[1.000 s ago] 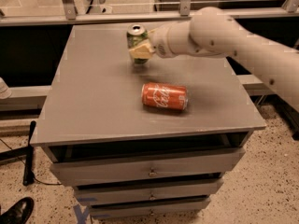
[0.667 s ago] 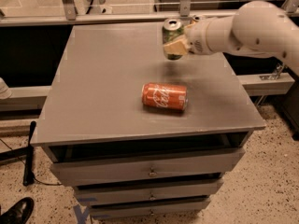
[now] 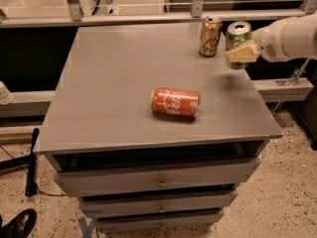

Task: Move green can near orange can

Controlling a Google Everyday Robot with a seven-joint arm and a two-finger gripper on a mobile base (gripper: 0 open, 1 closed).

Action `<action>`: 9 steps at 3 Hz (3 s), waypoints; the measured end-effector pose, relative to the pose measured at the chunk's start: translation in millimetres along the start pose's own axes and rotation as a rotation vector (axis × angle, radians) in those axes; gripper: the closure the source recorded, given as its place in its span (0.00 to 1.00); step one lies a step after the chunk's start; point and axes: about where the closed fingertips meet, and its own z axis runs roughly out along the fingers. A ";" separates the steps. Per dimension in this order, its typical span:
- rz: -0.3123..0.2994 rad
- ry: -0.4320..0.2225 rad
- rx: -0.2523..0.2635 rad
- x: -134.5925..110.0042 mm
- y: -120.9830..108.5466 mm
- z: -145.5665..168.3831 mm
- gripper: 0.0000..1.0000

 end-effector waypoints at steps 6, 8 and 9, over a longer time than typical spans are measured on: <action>0.101 -0.059 -0.094 1.9 -30.0 70.5 0.59; 0.108 -0.075 -0.090 2.6 -28.1 73.3 0.12; 0.120 -0.089 -0.091 3.2 -24.8 76.8 0.00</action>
Offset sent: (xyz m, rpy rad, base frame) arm 0.0350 -0.0447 -0.0227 0.0854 0.0525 -0.0251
